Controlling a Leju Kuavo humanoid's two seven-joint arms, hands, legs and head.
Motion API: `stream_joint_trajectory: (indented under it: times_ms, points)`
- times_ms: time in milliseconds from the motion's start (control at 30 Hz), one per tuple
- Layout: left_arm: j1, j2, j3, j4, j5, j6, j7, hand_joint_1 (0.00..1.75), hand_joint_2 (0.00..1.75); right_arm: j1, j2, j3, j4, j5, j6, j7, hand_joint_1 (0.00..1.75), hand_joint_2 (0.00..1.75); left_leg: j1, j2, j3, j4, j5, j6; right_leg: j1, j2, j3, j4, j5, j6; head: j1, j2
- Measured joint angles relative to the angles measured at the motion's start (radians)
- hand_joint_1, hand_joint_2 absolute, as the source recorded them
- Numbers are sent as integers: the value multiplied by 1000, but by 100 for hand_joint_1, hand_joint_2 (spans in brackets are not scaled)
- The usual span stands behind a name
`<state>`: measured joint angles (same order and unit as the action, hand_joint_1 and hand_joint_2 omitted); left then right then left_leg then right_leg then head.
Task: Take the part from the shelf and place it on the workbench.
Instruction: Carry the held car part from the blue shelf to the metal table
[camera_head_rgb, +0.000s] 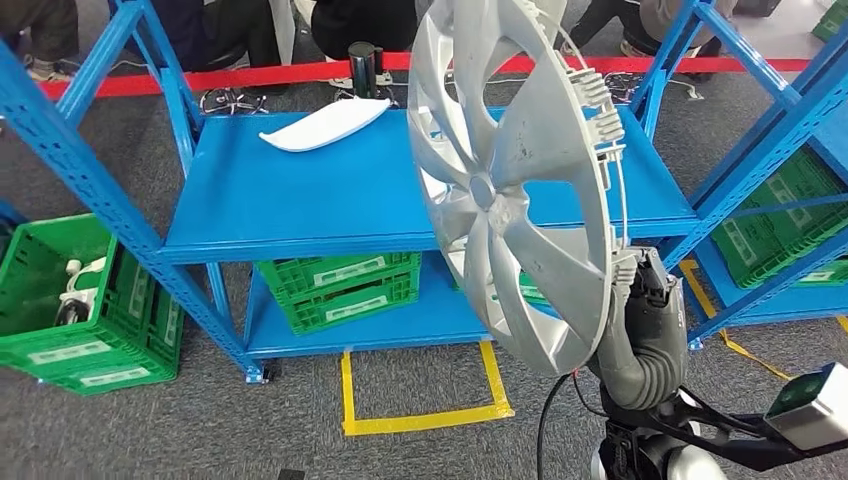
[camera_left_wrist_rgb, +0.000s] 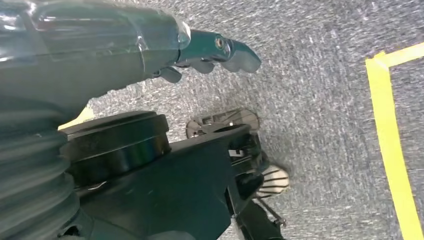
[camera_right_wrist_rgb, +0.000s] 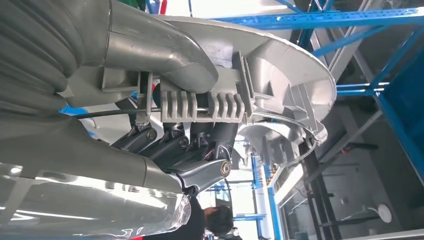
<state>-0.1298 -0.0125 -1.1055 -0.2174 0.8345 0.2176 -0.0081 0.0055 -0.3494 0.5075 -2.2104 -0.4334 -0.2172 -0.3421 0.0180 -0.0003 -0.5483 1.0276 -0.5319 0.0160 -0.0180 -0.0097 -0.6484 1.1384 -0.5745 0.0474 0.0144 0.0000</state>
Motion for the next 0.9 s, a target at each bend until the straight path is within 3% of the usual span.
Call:
stream_joint_trajectory:
  times_ms: [67, 100, 133, 200, 267, 333, 400, 433, 500, 567, 600, 633, 700, 767, 800, 900]
  points:
    - [1, 0, -1, 0, -1, -1, 1, 0, 175, 3, 0, -1, 1, -3, 0, 0, 175, 175, -6, 0, -23, 1, 18, 7, 0, 1, -18, 109, -69, 2, 12, 0]
    - [1, 0, -1, 0, -1, -2, 1, 0, 175, 4, 0, -1, 1, -5, 0, 0, 175, 175, -9, 0, -36, 1, 27, 8, 1, 1, -11, 130, -72, -1, 16, 0]
    - [2, 1, -3, 0, -2, -2, 2, 0, 175, 6, 0, -2, 2, -6, 0, 0, 175, 175, -12, 0, -47, 2, 36, 9, 2, 2, 10, 119, -58, -5, 21, 0]
    - [1, 0, -6, 0, -2, -2, 2, 0, 175, 7, 0, -3, 3, -6, 0, -1, 175, 175, -18, 0, -67, 2, 53, 8, 9, 3, 94, 10, -7, -24, 27, 0]
    - [1, -2, -6, 0, -3, -2, 3, 0, 175, 6, 0, -5, 2, -6, 0, -1, 175, 175, -21, 2, -81, 2, 68, 1, 19, 4, 175, -119, 12, -44, 29, 0]
    - [1, -3, -7, 0, -3, -3, 4, 0, 175, 7, 0, -8, 1, -6, 0, -3, 175, 175, -20, 7, -90, 0, 85, -11, 27, 4, 199, -172, 10, -53, 28, 0]
    - [2, -2, -7, 0, -4, -3, 5, 0, 175, 7, 0, -9, 2, -7, 0, -3, 175, 175, -18, 9, -98, 0, 90, -23, 26, 2, 191, -187, 29, -56, 29, 0]
    - [3, -2, -7, 0, -4, -3, 5, 0, 175, 7, 1, -9, 2, -7, 0, -4, 175, 175, -17, 8, -103, 12, 72, -29, 23, 0, 186, -193, 41, -60, 27, 0]
    - [3, -1, -8, 0, -4, -2, 5, 0, 175, 7, 1, -10, 3, -7, 0, -4, 175, 175, -14, 2, -127, 88, -10, -38, 20, -4, 168, -199, 62, -66, 17, 0]
    - [3, 1, -11, 0, -4, -2, 5, 0, 175, 8, 2, -10, 5, -7, 0, -5, 175, 175, -9, -2, -150, 203, -87, -47, 19, -6, 142, -193, 77, -69, 7, 0]
    - [3, 2, -13, 0, -4, -2, 5, 0, 175, 8, 2, -10, 7, -7, 0, -5, 175, 175, -7, -2, -150, 239, -94, -52, 18, -6, 127, -189, 85, -67, 4, 0]
    - [3, 2, -14, 0, -4, -2, 5, 0, 175, 8, 3, -10, 8, -7, 0, -5, 175, 175, -5, -1, -137, 249, -80, -56, 17, -7, 111, -182, 93, -65, 0, 0]
    - [2, 4, -15, 0, -4, -3, 5, 0, 175, 9, 4, -10, 9, -7, 0, -5, 175, 175, 0, 1, -63, 175, -30, -61, 14, -6, 79, -163, 104, -57, -7, 0]
    - [0, 5, -15, 0, -4, -3, 5, 0, 175, 9, 4, -10, 8, -7, 0, -5, 175, 175, 0, 2, 24, 56, -24, -57, 14, -7, 52, -139, 109, -47, -15, 0]
    - [-1, 5, -16, 0, -4, -3, 5, 0, 175, 10, 4, -10, 8, -7, 0, -5, 175, 175, -1, 1, 47, 15, -34, -53, 15, -7, 43, -130, 113, -41, -17, 0]
    - [0, 6, -16, 0, -5, -3, 5, 0, 175, 10, 5, -10, 8, -7, 0, -5, 175, 175, -3, -1, 43, -13, -39, -27, 13, -6, 26, -121, 123, -22, -17, 0]
